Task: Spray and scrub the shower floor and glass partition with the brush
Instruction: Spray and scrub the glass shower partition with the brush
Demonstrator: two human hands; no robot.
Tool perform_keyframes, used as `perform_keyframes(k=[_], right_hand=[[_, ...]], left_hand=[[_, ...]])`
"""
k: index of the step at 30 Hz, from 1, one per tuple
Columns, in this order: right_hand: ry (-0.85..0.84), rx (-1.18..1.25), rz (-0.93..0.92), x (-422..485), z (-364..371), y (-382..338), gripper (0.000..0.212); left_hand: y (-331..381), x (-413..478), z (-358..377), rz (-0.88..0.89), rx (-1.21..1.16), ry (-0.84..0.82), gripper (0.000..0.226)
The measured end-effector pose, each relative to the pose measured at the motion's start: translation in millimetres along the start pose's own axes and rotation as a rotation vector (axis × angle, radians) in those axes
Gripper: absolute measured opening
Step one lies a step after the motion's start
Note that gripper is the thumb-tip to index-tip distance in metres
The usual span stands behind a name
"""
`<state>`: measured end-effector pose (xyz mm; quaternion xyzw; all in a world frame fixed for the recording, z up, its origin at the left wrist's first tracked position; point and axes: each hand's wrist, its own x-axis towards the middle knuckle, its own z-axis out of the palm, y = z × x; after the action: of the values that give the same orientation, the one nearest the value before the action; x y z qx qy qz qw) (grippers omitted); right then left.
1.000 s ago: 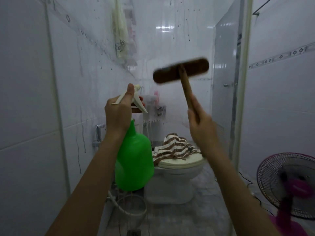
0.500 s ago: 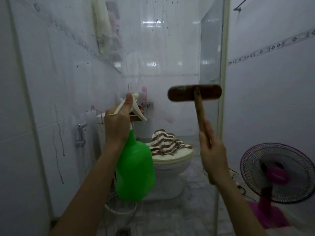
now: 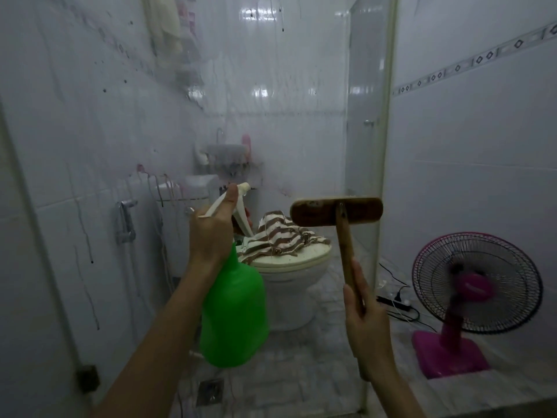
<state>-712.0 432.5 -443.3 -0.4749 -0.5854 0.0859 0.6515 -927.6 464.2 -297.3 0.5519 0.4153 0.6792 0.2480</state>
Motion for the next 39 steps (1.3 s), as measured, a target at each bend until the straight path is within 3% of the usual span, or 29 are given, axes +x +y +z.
perform_keyframes(k=[6,12,19,24,31,36,39], right_hand=[[0.031,-0.052,-0.117,81.6,-7.5,-47.5,0.050],[-0.076,-0.083,-0.023,-16.9,13.9,-11.4,0.053],[-0.057,-0.069,-0.190,76.7,35.4,-73.2,0.052],[-0.183,-0.147,-0.089,-30.4,28.8,-22.0,0.056],[-0.128,-0.152,-0.283,68.0,53.0,-86.1,0.053],[-0.207,-0.211,-0.169,-21.6,48.7,-33.3,0.058],[-0.233,-0.209,-0.219,1.9,71.8,-56.8,0.056]], left_hand=[[-9.0,-14.0,0.6,0.042,0.034,0.054,0.040],[-12.8,-20.0,-15.3,-0.001,0.009,0.080,0.050],[-11.0,-18.9,-39.3,0.073,0.062,0.110,0.038],[-8.4,-23.5,-51.9,0.090,-0.001,0.126,0.034],[-7.3,-24.4,-72.9,0.100,-0.018,0.150,0.032],[-11.4,-28.4,-97.6,0.105,0.001,0.141,0.028],[-16.6,-30.1,-111.0,0.089,0.003,0.164,0.030]])
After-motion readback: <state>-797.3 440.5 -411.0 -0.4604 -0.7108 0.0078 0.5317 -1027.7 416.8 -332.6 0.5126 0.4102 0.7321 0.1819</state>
